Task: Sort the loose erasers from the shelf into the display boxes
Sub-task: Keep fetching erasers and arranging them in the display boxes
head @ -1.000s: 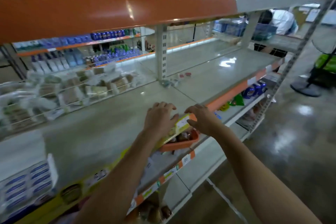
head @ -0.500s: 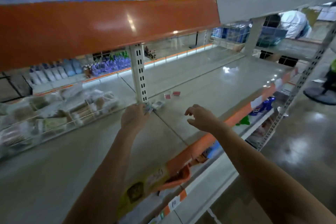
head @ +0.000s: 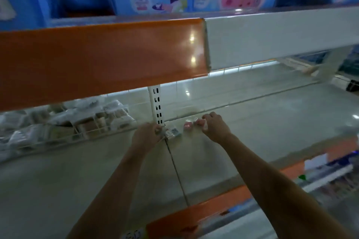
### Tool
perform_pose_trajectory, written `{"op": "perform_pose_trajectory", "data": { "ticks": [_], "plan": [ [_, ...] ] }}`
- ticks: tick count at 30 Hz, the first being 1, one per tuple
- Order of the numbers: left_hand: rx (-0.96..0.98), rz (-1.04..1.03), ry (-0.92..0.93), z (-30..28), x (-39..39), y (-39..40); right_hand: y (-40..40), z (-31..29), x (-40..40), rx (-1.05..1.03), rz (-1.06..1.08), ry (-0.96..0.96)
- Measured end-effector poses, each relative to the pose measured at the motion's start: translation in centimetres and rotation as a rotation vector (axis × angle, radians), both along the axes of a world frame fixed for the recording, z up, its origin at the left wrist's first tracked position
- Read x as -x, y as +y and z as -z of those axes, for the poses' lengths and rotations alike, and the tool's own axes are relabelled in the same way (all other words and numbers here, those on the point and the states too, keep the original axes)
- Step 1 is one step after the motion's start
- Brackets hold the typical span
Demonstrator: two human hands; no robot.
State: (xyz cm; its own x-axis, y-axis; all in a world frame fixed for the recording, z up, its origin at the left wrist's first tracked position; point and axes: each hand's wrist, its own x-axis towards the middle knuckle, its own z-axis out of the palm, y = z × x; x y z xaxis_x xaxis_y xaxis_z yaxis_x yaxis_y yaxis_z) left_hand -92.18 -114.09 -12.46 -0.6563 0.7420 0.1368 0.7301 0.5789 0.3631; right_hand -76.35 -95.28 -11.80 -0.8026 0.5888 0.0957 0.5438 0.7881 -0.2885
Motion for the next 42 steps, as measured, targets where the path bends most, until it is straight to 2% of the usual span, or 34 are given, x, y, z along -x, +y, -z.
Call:
{"op": "perform_pose_trajectory", "data": {
  "ticks": [4,9,12,18,23,27,31,35,42],
  "plan": [
    [-0.031,-0.104,0.008,-0.3,-0.9,0.2,2.3,1.6,1.1,0.005,-0.020,0.046],
    [-0.202,-0.300,-0.035,0.0,-2.7,-0.6,4.1,2.3,1.6,0.083,-0.128,0.199],
    [-0.377,-0.326,-0.224,0.3,-4.0,-2.0,3.3,1.9,1.3,0.196,-0.193,0.317],
    [-0.866,-0.291,-0.736,0.3,-9.1,-6.6,-2.1,0.3,-0.1,0.332,-0.455,0.380],
    [-1.118,-0.326,-0.890,0.2,-13.1,-11.6,-8.5,-1.0,-0.4,0.498,-0.688,0.351],
    [-1.203,-0.370,-0.874,-0.2,-15.3,-16.6,-14.2,-1.7,0.3,0.607,-0.781,0.314],
    [-1.243,-0.497,-0.781,-0.7,-17.2,-22.4,-20.4,-2.0,0.9,0.780,-0.892,0.279],
    [-1.230,-0.596,-0.663,-1.7,-18.8,-29.0,-27.7,-2.3,1.3,0.904,-1.004,0.225],
    [-1.200,-0.649,-0.600,-3.4,-20.4,-41.9,-41.2,-3.0,1.4,1.041,-1.056,0.201]
  ]
}}
